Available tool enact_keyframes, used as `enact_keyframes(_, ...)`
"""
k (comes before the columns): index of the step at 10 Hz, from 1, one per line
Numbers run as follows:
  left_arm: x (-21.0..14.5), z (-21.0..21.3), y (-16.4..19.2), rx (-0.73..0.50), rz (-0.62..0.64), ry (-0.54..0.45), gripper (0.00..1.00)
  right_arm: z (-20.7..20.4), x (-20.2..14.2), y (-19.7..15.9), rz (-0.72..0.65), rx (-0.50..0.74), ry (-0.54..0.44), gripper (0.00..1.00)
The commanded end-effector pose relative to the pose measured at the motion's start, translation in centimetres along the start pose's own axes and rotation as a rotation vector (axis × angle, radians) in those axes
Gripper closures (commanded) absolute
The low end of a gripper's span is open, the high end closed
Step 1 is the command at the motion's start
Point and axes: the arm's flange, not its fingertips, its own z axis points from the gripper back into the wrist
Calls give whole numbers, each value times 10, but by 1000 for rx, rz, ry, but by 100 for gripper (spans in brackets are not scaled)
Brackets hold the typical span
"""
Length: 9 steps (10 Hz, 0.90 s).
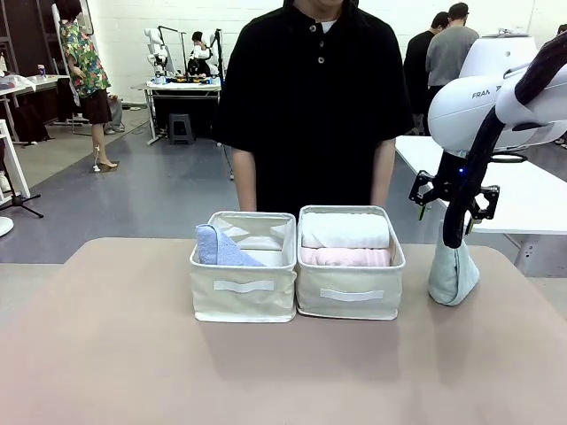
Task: Sort the towels based on their folding style.
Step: Pick up another triangle-folded towel from the table and place it in the left Fabric basket.
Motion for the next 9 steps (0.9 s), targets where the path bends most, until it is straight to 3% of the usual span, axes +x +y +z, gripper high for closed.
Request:
enact_keyframes(1, 0, -1, -4, 1, -6, -6, 0, -6, 8, -2, -50, -19, 4, 0)
enact_keyframes(8, 0, -1, -4, 1, -6, -6, 0, -62, 54, 4, -82, -77, 148, 0)
enact_keyframes(9, 0, -1, -4, 1, -6, -6, 0, -64, 56, 2, -82, -76, 152, 56)
